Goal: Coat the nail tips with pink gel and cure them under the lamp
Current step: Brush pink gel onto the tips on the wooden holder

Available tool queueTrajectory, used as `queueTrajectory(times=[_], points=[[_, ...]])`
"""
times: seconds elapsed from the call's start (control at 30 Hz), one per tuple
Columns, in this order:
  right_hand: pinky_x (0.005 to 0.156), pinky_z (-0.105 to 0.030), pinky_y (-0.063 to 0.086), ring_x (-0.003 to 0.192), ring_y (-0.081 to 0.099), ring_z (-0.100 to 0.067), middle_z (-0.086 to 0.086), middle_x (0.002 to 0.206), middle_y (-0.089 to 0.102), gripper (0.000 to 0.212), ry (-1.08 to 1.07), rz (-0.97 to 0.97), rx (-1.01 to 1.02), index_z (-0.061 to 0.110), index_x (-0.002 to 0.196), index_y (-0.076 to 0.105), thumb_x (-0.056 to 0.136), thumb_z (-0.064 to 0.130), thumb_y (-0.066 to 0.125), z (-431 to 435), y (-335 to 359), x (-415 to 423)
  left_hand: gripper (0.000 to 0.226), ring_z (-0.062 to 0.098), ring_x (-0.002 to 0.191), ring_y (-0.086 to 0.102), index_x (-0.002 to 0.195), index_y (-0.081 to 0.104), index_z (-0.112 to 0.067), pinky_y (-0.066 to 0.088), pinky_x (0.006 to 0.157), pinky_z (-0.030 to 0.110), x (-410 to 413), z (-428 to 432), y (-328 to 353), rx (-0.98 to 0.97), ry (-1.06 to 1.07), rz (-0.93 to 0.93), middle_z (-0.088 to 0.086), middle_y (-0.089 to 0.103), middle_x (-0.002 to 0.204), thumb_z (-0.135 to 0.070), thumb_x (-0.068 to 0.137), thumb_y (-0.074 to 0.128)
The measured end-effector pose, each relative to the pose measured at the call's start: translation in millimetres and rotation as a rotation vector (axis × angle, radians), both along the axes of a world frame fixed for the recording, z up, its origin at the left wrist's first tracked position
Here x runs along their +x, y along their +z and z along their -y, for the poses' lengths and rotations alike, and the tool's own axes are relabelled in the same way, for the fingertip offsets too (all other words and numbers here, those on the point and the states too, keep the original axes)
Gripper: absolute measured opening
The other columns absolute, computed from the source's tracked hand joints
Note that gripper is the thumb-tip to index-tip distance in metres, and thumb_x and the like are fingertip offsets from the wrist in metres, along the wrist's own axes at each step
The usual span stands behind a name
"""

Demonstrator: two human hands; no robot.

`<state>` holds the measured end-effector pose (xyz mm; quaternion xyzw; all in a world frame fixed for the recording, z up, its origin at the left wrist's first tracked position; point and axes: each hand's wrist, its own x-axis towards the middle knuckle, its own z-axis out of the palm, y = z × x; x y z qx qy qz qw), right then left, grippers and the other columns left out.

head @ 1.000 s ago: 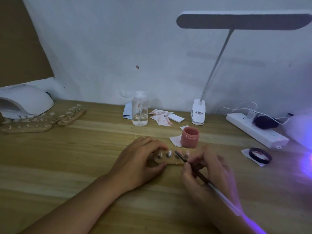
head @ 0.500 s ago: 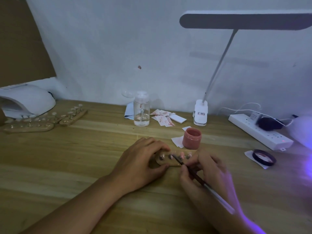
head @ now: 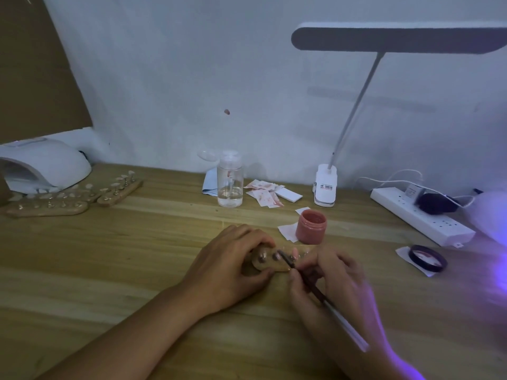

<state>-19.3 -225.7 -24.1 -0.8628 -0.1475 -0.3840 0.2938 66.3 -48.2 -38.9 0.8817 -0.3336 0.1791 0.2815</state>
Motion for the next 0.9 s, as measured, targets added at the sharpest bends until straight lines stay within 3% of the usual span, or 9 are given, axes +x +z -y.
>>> queueTrajectory(times=[0.13,0.27,0.37,0.5,0.57,0.63,0.9], points=[[0.076,-0.038,0.052,0.076,0.053,0.002,0.016,0.064,0.053,0.007,-0.015,0.017,-0.020,0.023,0.073,0.052,0.070,0.028,0.055,0.7,1.0,-3.0,0.034,-0.001,0.097,0.048,0.110,0.060,-0.038,0.043,0.079,0.021,-2.1,-0.2,1.4,0.014,-0.002,0.020,-0.026,0.052,0.102,-0.043,0.078,0.070],[0.085,-0.036,0.047,0.078,0.054,-0.004,0.017,0.068,0.057,0.010,-0.042,0.029,-0.107,0.019,0.073,0.055,0.072,0.029,0.053,0.8,0.1,-2.1,0.034,0.000,0.096,0.048,0.110,0.062,-0.037,0.038,0.077,0.014,-4.9,1.1,2.8,0.029,0.013,0.058,-0.023,0.055,0.103,-0.045,0.077,0.068],[0.083,-0.032,0.045,0.077,0.051,-0.004,0.017,0.064,0.054,0.008,-0.045,0.030,-0.083,0.020,0.071,0.052,0.069,0.027,0.052,1.3,0.9,-4.9,0.035,0.000,0.095,0.049,0.109,0.064,-0.036,0.033,0.077,0.008,-7.7,1.1,4.0,0.030,0.034,0.089,-0.021,0.056,0.101,-0.048,0.076,0.064],[0.085,-0.039,0.049,0.072,0.053,-0.003,0.017,0.068,0.055,0.010,-0.057,0.036,-0.088,0.018,0.074,0.055,0.072,0.027,0.053,1.2,0.9,-4.0,0.037,0.002,0.097,0.050,0.111,0.064,-0.036,0.040,0.078,0.015,-9.5,1.7,6.1,0.019,0.039,0.098,-0.020,0.057,0.104,-0.047,0.076,0.064],[0.087,-0.034,0.046,0.075,0.052,-0.001,0.017,0.065,0.053,0.009,-0.062,0.043,-0.088,0.018,0.072,0.052,0.069,0.027,0.052,1.2,0.5,-5.0,0.038,0.001,0.098,0.049,0.112,0.064,-0.036,0.040,0.078,0.015,-10.1,1.5,6.7,0.022,0.035,0.100,-0.021,0.056,0.105,-0.048,0.076,0.063],[0.081,-0.030,0.045,0.080,0.048,0.004,0.018,0.063,0.052,0.008,-0.071,0.081,-0.055,0.018,0.071,0.051,0.068,0.026,0.051,0.5,1.4,-6.1,0.038,0.001,0.099,0.049,0.113,0.063,-0.037,0.041,0.078,0.016,-10.7,1.3,7.6,0.027,0.033,0.103,-0.021,0.056,0.106,-0.049,0.077,0.063],[0.070,-0.038,0.050,0.077,0.050,0.008,0.015,0.065,0.050,0.007,-0.041,0.092,0.028,0.017,0.069,0.051,0.069,0.024,0.054,1.9,2.2,-7.4,0.039,0.005,0.099,0.052,0.112,0.065,-0.034,0.043,0.081,0.020,-11.5,1.6,8.4,0.020,0.032,0.113,-0.018,0.058,0.106,-0.046,0.075,0.065]])
